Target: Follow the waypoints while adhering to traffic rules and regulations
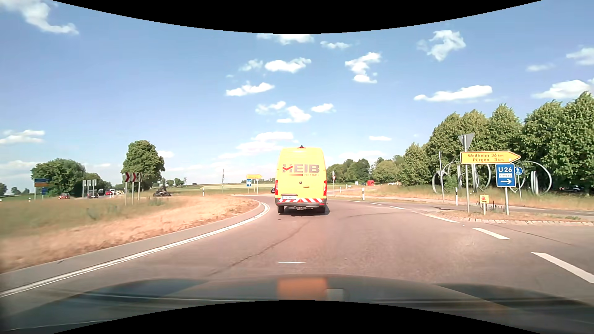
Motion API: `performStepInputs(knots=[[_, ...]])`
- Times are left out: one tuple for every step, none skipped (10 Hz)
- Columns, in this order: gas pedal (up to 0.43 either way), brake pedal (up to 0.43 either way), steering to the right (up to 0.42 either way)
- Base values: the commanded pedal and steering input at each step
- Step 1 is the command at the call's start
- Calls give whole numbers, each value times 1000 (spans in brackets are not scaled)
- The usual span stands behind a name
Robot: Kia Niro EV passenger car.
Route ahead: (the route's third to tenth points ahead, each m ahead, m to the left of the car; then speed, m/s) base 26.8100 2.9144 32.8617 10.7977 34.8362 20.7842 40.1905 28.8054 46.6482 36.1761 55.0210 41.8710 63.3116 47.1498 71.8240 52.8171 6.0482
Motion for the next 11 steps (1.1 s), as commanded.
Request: performStepInputs(knots=[[0, 6, 153], [0, 6, 134], [0, 6, 109], [98, 6, 86], [189, 6, 70], [189, 6, 48], [189, 6, 26], [177, 6, 7], [177, 6, -20], [177, 6, -42], [177, 6, -66]])
